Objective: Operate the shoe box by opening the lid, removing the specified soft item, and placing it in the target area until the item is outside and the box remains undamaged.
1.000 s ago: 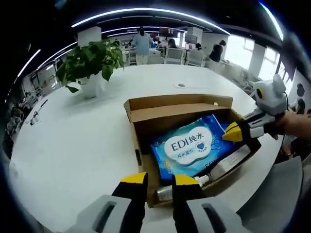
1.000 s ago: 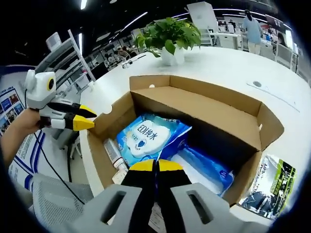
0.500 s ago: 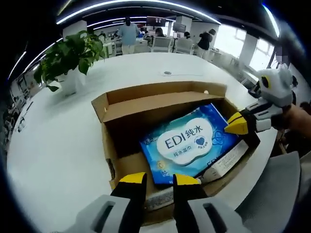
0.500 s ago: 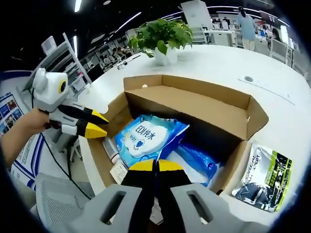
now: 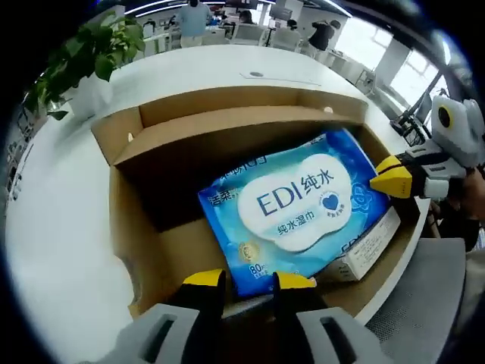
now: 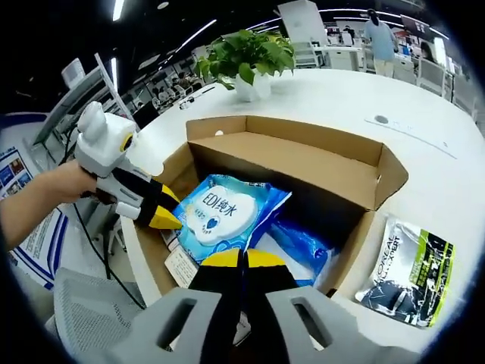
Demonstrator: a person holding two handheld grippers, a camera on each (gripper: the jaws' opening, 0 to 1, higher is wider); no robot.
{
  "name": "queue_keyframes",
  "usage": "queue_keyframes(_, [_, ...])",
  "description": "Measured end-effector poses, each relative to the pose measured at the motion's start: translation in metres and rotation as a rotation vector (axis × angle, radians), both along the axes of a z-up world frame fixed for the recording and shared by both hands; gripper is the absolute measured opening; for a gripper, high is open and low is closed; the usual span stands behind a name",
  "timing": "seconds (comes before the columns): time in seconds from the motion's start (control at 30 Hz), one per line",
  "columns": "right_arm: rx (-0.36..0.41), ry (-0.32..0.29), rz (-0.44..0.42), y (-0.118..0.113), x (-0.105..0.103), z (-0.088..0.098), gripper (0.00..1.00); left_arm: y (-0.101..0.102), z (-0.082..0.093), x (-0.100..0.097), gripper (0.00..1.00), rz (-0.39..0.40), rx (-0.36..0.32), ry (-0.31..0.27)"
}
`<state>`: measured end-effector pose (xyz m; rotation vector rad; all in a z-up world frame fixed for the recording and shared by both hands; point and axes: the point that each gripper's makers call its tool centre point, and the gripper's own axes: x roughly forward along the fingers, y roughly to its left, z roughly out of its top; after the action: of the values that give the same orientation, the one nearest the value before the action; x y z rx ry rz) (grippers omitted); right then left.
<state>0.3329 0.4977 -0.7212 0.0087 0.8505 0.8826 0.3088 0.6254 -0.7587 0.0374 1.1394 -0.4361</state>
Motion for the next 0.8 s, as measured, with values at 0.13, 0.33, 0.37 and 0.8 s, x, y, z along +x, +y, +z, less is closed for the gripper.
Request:
queue_keyframes(0.13, [0.002,0.004,-0.002,0.000,0.000,-0.001,0.00,-0.002,-0.003,0.001,0.24,0.021,-0.030,0.027])
queue_keyframes(0.33, [0.012,0.007,-0.007,0.000,0.000,-0.001,0.00,-0.004,-0.010,0.000,0.23,0.021,-0.041,0.031])
queue_keyframes(0.37, [0.013,0.009,-0.007,0.001,0.000,-0.001,0.00,-0.005,-0.012,0.000,0.23,0.031,-0.046,0.030])
queue_keyframes(0.8, [0.039,0.028,-0.050,-0.004,-0.001,-0.002,0.00,-0.014,-0.016,0.003,0.05,0.000,-0.023,0.019])
